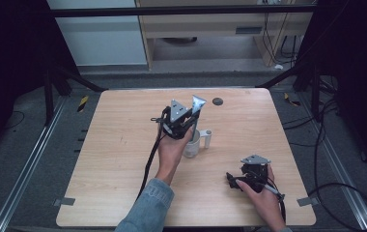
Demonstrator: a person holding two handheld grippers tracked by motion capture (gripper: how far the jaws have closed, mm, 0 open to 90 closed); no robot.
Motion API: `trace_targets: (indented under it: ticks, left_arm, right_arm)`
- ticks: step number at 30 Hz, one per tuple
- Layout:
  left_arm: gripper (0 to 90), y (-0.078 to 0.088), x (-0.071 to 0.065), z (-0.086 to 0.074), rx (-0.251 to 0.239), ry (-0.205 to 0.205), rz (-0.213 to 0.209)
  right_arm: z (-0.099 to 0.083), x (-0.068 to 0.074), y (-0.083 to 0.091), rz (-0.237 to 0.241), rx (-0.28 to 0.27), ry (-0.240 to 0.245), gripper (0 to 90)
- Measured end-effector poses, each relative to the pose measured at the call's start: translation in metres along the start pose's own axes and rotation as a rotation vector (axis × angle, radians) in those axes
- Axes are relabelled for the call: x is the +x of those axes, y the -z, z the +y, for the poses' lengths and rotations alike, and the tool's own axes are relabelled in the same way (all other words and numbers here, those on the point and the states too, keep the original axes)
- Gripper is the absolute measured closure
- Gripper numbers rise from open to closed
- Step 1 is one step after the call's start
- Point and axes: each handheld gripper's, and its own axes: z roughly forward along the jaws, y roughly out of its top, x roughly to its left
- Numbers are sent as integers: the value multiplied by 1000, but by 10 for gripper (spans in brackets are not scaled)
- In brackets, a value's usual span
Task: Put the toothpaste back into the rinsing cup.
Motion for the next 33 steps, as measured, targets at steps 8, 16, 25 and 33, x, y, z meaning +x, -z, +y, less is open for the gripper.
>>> trace_targets:
  ticks: [8, 16, 25, 33]
  left_arm:
    - [773, -1, 1, -5, -8, 2, 5]
    - [774, -3, 2, -11, -10, 2, 8]
    - [773, -6, 2, -19, -4, -1, 8]
    - [773, -6, 4, -28, 5, 8, 9]
  right_arm:
    - [0, 0, 0, 1, 0, -2, 6]
    - [0, 0, 0, 1, 0, -3, 6]
    - [0, 0, 0, 2, 0, -3, 6]
    - [0, 0, 0, 1, 0, -2, 6]
